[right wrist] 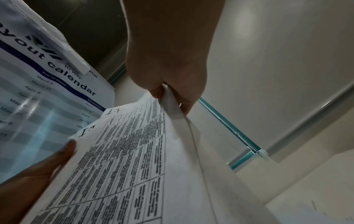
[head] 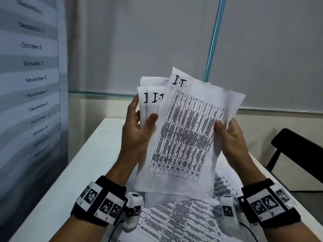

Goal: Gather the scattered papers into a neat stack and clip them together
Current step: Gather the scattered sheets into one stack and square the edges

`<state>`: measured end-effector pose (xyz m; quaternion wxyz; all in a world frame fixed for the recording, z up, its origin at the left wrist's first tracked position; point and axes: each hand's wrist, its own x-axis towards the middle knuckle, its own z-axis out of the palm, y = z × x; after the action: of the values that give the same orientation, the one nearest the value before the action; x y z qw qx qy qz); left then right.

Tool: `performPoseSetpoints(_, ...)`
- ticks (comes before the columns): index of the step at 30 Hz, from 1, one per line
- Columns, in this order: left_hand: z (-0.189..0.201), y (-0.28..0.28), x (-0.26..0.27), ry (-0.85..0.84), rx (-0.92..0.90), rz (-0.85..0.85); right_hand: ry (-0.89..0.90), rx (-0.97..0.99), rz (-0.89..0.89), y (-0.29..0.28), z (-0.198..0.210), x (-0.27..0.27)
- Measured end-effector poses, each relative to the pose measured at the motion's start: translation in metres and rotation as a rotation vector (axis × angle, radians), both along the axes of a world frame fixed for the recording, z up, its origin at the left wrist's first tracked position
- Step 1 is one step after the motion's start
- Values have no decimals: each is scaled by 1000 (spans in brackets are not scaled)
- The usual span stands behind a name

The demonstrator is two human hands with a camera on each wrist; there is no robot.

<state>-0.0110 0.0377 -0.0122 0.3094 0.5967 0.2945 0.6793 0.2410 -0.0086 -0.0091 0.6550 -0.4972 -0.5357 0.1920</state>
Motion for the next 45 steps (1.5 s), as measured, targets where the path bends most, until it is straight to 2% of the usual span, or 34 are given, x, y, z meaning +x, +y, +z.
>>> performPoseSetpoints(3, 3, -1, 0, 24, 26, 45, -14, 32, -14, 1, -1, 3)
performPoseSetpoints(5, 5, -1, -1, -1, 45, 56, 47, 57, -21, 1, 0, 6)
performPoseSetpoints(9, 6, -2, -3, -43, 47, -73, 104, 25, -14, 7, -5, -2)
performPoseSetpoints(11, 6, -8, -3, 85, 65, -75, 87, 15, 22, 10, -8, -10)
performPoseSetpoints(14, 9, -12, -2, 254, 114, 19, 71, 60, 19, 6, -3, -16)
performPoseSetpoints(17, 14, -12, 1, 193, 159, 69, 160, 37, 16, 1, 9, -19)
performPoseSetpoints(19, 18, -17, 5, 118, 201, 89, 121, 36, 23, -4, 17, -26)
performPoseSetpoints(23, 29, -28, 9, 1, 294, 92, 94, 208, 56, -19, 37, -37)
performPoseSetpoints(26, 28, -22, -1, -28, 106, -109, 156, 113, 132, -24, 29, -27)
performPoseSetpoints(29, 4, -6, -7, 41, -198, -283, 46, -175, 202, -26, 3, -15)
performPoseSetpoints(30, -4, -1, -8, 97, -269, -313, 35, -215, 213, -26, -4, -11)
performPoseSetpoints(32, -16, 5, -9, 226, -340, -358, 92, -187, 219, -27, -8, -4)
performPoseSetpoints(35, -20, 8, -5, 420, -345, -294, 177, -151, 236, -25, -10, 6)
performPoseSetpoints(37, -12, 7, -3, 418, -320, -178, 73, -232, 206, -20, -17, 12)
performPoseSetpoints(41, 15, 14, -24, 177, -246, 54, -358, -488, 51, -13, -34, 23)
performPoseSetpoints(45, 36, 8, -52, 8, -116, 117, -782, -698, 248, -13, -50, -8)
